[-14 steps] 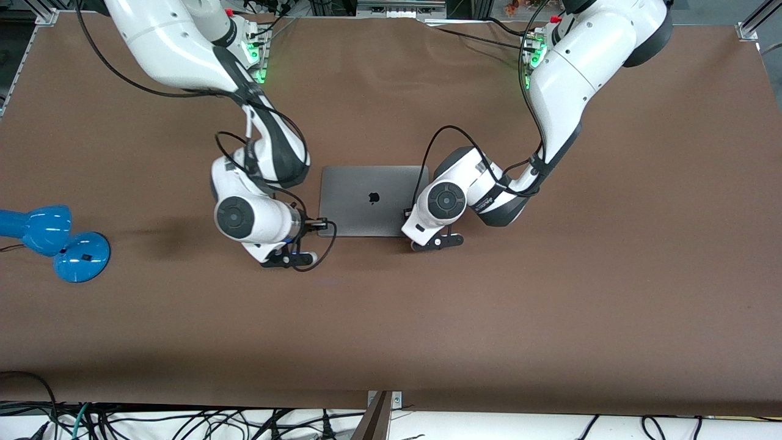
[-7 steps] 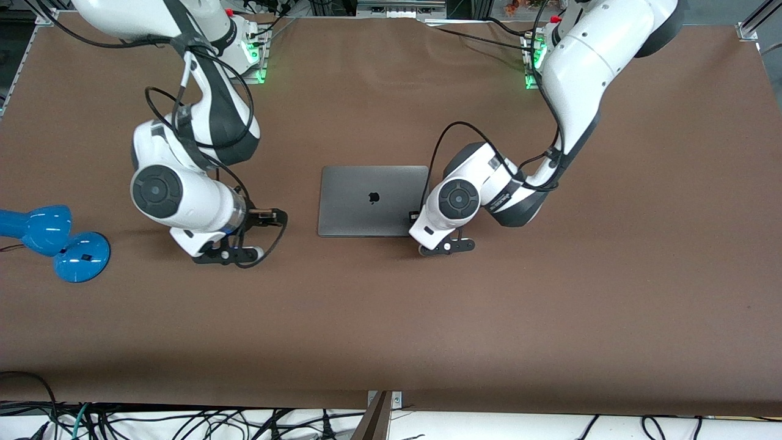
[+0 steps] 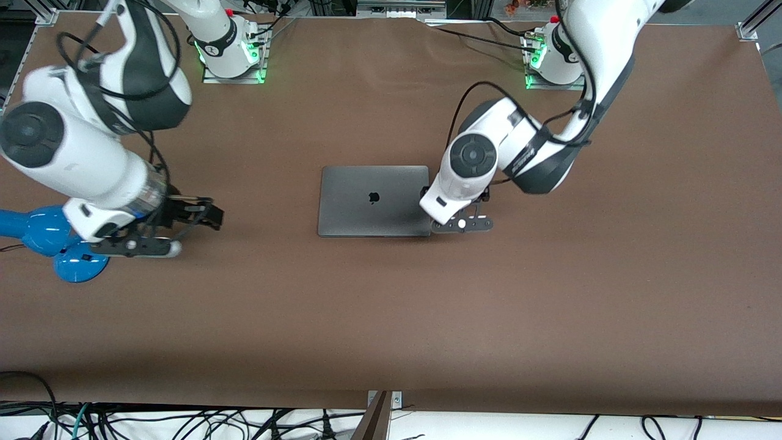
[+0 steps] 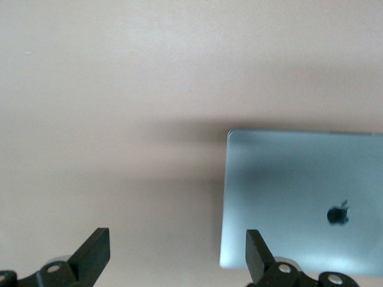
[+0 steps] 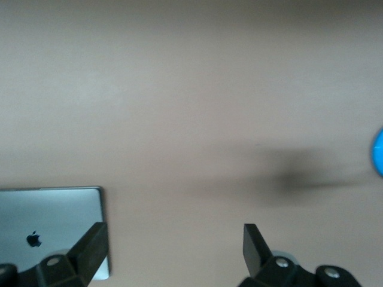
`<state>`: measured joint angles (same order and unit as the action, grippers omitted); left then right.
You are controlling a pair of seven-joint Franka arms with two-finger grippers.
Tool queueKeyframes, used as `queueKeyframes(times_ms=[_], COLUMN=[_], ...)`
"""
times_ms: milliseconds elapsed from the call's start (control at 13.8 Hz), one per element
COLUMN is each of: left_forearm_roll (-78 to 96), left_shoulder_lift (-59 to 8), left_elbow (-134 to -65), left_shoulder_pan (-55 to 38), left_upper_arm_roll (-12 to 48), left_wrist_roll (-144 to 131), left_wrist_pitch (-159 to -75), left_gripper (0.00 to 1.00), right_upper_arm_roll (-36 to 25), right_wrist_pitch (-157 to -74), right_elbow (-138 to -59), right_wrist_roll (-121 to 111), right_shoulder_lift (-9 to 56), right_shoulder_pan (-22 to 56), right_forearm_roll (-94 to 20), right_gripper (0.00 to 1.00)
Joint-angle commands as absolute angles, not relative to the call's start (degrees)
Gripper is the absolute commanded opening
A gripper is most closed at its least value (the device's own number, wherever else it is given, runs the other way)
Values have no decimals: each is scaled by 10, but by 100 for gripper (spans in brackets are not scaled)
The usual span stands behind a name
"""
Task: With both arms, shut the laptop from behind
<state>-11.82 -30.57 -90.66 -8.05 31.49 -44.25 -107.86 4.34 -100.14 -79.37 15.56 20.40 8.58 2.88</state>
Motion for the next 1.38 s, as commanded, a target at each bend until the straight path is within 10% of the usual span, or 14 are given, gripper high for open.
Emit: queueKeyframes(times_ms=[0, 724, 1303], left_forearm_roll=[-65, 19, 13], left_shoulder_lift=[-168, 104, 120], left_elbow=[-1020, -1127, -1036], left_shoulder_pan=[-53, -62, -77], left_upper_arm_roll=[305, 93, 24], left_wrist_roll=[-371, -123, -66], left_wrist_pitch=[-1085, -954, -875], left_gripper=[100, 100, 100], right_upper_arm_roll=[40, -3, -7], right_wrist_pitch=[-982, -916, -875], right_elbow=[-791, -782, -771], right_wrist_roll=[151, 100, 81], right_shoulder_lift=[181, 164, 159], right_shoulder_pan=[67, 10, 10], right_forearm_roll=[41, -33, 6], right_gripper=[100, 100, 100])
